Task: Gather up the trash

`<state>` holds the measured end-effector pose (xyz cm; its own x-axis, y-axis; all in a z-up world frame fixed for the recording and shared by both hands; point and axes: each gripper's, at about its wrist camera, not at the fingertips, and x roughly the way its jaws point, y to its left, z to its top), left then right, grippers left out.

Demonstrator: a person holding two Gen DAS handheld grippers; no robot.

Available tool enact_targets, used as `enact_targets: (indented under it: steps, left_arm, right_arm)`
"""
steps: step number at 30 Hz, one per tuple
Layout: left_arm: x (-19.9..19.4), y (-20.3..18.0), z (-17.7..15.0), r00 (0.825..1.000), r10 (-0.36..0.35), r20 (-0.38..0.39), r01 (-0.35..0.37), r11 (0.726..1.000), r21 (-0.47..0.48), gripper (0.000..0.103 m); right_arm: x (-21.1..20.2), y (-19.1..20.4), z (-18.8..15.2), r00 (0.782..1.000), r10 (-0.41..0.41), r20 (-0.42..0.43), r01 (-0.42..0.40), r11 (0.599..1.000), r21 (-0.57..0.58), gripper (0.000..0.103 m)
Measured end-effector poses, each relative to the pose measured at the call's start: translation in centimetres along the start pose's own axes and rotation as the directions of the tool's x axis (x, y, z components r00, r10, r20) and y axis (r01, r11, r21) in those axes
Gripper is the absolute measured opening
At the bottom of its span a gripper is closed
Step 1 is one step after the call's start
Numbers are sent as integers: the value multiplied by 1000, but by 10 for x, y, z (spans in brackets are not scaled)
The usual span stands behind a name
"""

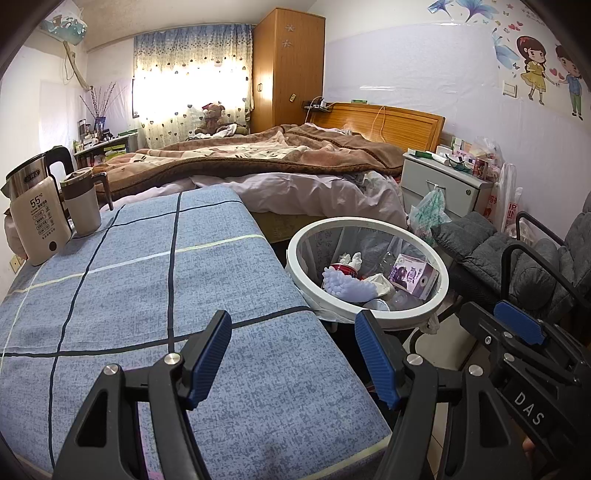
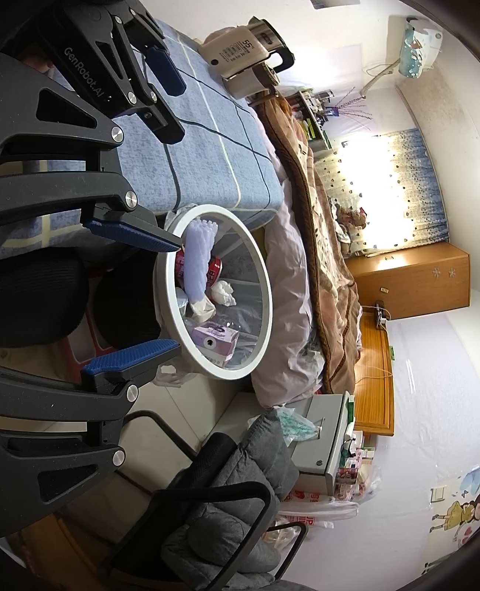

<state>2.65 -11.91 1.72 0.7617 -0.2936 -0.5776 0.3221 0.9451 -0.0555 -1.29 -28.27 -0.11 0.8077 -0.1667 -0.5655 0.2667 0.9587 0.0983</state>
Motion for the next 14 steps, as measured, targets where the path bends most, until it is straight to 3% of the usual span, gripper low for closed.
enact_targets:
  steps: [14]
  left_arm:
    - [0,-1,-1,1000,-2,-1,2,1000,1,71]
  right_arm:
    - [0,-1,1,1000,0,0,0,1000,1,50]
